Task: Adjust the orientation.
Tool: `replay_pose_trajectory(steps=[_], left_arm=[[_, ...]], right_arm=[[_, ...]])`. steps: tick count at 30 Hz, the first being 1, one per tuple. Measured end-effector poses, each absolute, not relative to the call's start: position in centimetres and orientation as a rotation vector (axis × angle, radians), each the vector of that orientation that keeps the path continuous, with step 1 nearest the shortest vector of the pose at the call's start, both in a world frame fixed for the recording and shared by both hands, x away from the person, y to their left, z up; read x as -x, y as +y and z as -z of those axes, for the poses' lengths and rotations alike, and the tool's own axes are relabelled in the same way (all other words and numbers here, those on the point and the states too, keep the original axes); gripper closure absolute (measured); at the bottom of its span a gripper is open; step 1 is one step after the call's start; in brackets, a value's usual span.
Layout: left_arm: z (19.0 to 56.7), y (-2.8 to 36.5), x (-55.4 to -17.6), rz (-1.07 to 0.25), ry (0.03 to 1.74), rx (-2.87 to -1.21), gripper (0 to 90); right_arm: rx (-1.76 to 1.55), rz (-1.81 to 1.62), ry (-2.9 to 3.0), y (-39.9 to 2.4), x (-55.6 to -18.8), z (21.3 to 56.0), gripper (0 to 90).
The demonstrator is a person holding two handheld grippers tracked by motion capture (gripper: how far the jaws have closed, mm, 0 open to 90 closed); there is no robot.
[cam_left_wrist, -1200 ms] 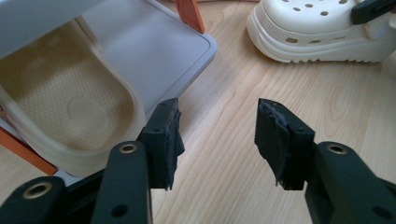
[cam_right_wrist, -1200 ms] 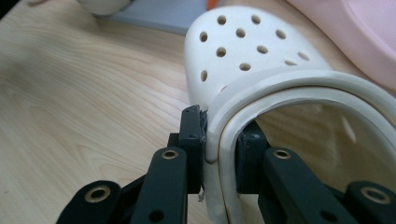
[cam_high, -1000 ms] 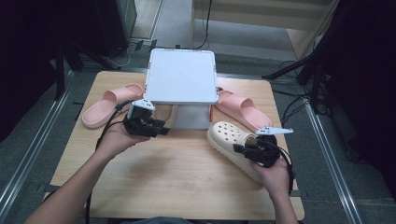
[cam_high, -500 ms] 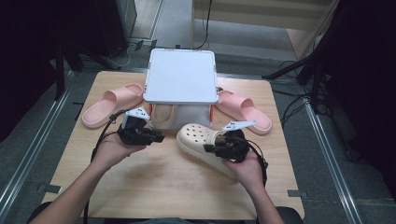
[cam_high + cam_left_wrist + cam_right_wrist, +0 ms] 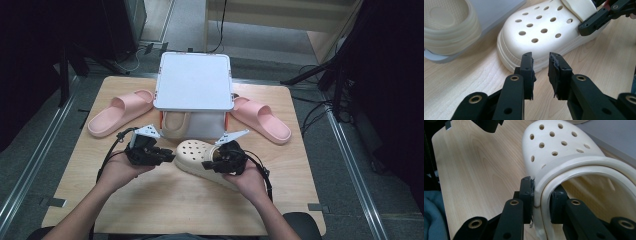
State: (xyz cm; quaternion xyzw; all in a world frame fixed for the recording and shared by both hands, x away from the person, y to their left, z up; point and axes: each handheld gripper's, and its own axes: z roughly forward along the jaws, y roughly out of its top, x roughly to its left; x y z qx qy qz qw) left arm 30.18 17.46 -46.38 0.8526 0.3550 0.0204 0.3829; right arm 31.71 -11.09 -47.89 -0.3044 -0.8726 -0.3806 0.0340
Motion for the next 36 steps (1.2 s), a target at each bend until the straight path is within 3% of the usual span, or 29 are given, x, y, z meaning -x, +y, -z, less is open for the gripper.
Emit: replay_pose_trajectory(steps=[1, 3, 8, 11, 14, 17, 28, 36], left_arm=[[46.4, 17.5, -30.2, -0.054, 0.913, -2.171, 73.5], [46.4, 17.6, -30.2, -0.049, 0.925, -2.162, 74.0], [46.4, 17.6, -30.2, -0.043, 0.934, -2.155, 74.8], [46.4, 17.5, -30.1, -0.049, 0.926, -2.161, 76.9], [46.5, 17.1, -29.8, -0.070, 0.905, -2.171, 85.9], [46.9, 16.4, -29.6, -0.087, 0.905, -2.175, 88.4], [49.4, 13.5, -29.3, -0.073, 0.878, -2.235, 87.4], [50.0, 13.1, -29.6, -0.062, 0.875, -2.230, 85.8]], right_arm=[[0.916, 1.188, -2.679, -11.1, -31.7, 47.8, 68.0], [0.916, 1.205, -2.680, -11.5, -31.6, 47.5, 65.2], [0.944, 1.247, -2.653, -12.9, -31.5, 46.7, 64.9], [0.958, 1.305, -2.652, -14.4, -31.3, 45.7, 70.7], [1.000, 1.342, -2.683, -15.8, -31.7, 45.1, 83.2], [1.053, 1.340, -2.692, -16.4, -32.7, 45.3, 86.9], [1.117, 1.322, -2.717, -16.0, -37.1, 47.0, 88.6], [1.104, 1.257, -2.758, -15.4, -36.8, 47.8, 87.9]])
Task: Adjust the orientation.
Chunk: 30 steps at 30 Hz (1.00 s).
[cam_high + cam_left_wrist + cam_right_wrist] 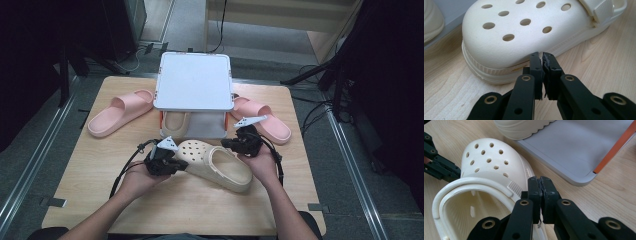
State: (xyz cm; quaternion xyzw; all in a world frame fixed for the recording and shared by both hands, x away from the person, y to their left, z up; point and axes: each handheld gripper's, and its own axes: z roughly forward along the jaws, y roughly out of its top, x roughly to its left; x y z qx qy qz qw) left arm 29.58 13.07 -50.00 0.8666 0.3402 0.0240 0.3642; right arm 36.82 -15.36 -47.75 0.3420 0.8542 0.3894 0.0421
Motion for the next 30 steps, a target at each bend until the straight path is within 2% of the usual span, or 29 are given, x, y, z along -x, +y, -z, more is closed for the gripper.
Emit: replay_pose_trajectory(steps=[11, 30], left_arm=[[50.1, 13.1, -30.5, -0.045, 0.870, -2.223, 85.4], [50.0, 11.9, -33.9, -0.008, 0.853, -2.236, 82.5]], right_arm=[[-1.081, -1.179, 2.583, -15.5, -35.8, 47.8, 88.8], [-1.204, -1.177, 2.510, -16.9, -31.5, 47.9, 90.0]])
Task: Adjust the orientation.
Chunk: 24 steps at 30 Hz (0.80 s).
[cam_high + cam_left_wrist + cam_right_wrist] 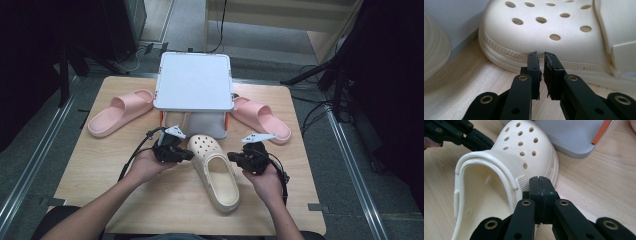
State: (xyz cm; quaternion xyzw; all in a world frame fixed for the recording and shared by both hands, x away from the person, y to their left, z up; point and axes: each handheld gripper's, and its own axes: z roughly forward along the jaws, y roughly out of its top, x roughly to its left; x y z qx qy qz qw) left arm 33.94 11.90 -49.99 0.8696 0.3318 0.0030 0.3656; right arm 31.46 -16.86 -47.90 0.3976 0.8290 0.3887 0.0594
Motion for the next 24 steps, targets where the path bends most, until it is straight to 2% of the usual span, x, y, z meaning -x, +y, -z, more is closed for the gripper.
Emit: replay_pose_trajectory(steps=[14, 16, 18, 24], left_arm=[[49.9, 11.5, -35.1, 0.008, 0.856, -2.240, 81.8], [49.8, 11.6, -35.3, 0.013, 0.862, -2.245, 79.4], [49.5, 11.9, -35.3, 0.028, 0.872, -2.260, 73.4], [47.2, 13.1, -34.6, 0.013, 0.847, -2.204, 67.7]], right_arm=[[-1.198, -1.116, 2.468, -15.6, -28.9, 47.8, 89.0], [-1.228, -1.110, 2.449, -15.7, -28.8, 47.8, 85.3], [-1.263, -1.112, 2.444, -15.9, -28.9, 47.7, 81.7], [-1.267, -1.192, 2.368, -16.4, -27.9, 46.5, 70.4]])
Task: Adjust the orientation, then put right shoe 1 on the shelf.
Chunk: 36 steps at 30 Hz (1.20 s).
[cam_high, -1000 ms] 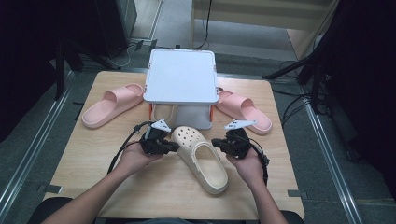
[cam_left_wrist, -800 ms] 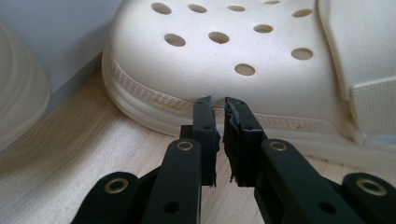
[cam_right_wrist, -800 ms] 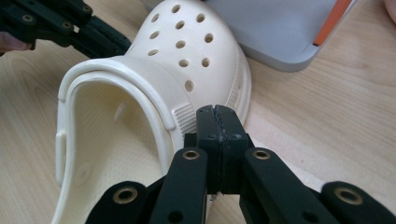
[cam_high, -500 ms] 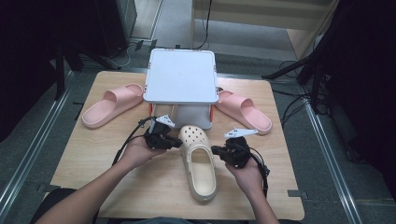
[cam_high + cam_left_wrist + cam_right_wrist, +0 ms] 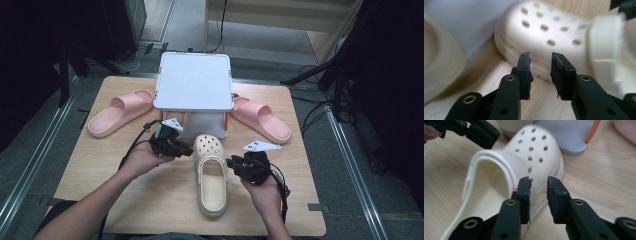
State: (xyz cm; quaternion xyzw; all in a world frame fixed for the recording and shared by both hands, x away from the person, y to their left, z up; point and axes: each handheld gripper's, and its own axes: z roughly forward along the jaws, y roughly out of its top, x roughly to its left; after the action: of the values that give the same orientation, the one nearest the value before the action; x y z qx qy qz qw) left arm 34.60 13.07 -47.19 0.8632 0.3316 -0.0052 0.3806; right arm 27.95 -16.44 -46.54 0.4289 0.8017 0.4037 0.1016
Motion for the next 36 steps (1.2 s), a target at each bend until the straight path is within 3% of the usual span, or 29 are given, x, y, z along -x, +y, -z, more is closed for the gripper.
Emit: replay_pose_trajectory(steps=[7, 14, 30, 36], left_arm=[[44.3, 14.5, -34.5, -0.016, 0.842, -2.164, 65.7], [41.7, 16.3, -35.3, -0.030, 0.859, -2.120, 69.1], [35.7, 18.5, -38.4, -0.193, 0.879, -2.066, 78.8], [36.1, 19.2, -40.3, -0.220, 0.944, -2.084, 86.1]], right_arm=[[-1.283, -1.253, 2.351, -16.5, -26.4, 46.0, 60.9], [-1.294, -1.221, 2.379, -15.9, -25.8, 46.8, 55.2], [-1.328, -1.140, 2.397, -14.8, -27.1, 48.6, 54.6], [-1.360, -1.140, 2.400, -14.6, -27.4, 49.2, 56.7]])
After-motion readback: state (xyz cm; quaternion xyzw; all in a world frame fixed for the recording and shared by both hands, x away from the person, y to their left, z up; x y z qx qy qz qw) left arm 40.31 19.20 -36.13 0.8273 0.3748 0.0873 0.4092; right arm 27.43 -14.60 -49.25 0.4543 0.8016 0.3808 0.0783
